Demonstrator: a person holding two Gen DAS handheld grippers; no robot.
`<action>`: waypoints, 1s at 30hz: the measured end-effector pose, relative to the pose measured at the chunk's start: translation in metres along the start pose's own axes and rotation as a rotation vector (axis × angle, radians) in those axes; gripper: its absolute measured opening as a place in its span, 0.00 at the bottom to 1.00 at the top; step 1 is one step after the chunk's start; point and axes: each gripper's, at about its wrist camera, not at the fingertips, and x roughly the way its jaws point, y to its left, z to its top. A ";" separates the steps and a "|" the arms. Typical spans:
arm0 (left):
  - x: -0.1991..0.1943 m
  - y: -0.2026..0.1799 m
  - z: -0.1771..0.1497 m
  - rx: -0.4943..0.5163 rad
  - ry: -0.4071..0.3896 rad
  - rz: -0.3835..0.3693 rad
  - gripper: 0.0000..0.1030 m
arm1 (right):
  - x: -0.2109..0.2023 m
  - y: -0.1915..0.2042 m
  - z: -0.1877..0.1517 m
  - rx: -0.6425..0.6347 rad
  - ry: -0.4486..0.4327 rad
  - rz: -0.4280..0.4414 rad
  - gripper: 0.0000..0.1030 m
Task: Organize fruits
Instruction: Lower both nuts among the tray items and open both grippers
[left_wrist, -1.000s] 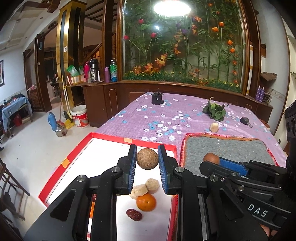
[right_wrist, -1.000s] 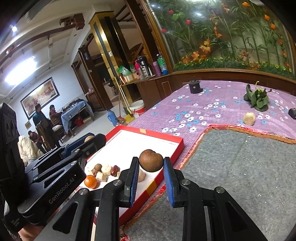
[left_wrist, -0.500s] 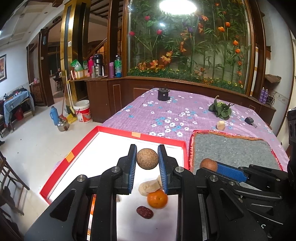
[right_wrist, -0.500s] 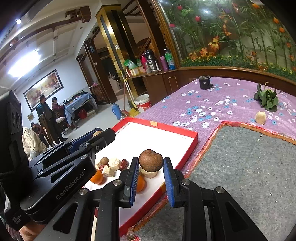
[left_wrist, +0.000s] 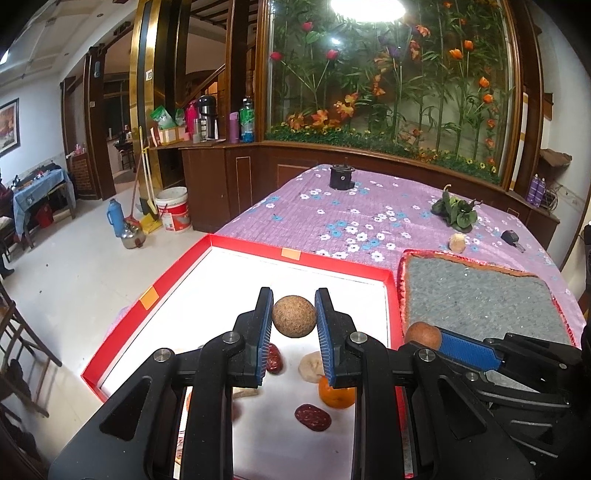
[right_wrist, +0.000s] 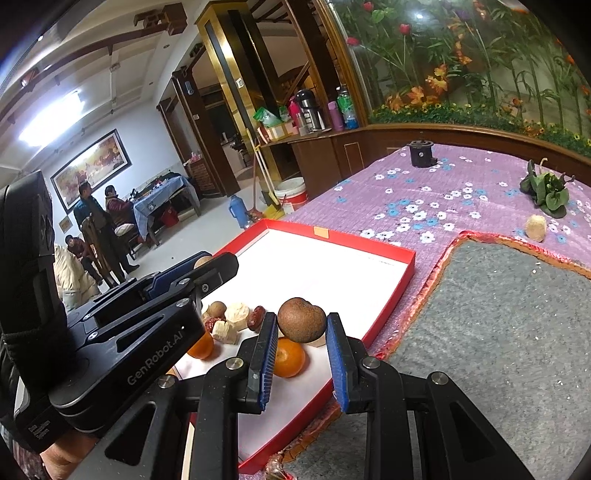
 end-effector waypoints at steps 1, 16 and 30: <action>0.001 0.000 -0.001 -0.001 0.004 -0.001 0.22 | 0.002 0.001 -0.001 0.000 0.005 0.000 0.25; 0.015 0.007 -0.010 -0.004 0.046 0.008 0.22 | 0.019 0.002 -0.008 0.018 0.045 0.007 0.25; 0.026 0.047 -0.004 -0.045 0.094 0.125 0.22 | 0.044 0.012 0.022 0.023 0.058 0.067 0.25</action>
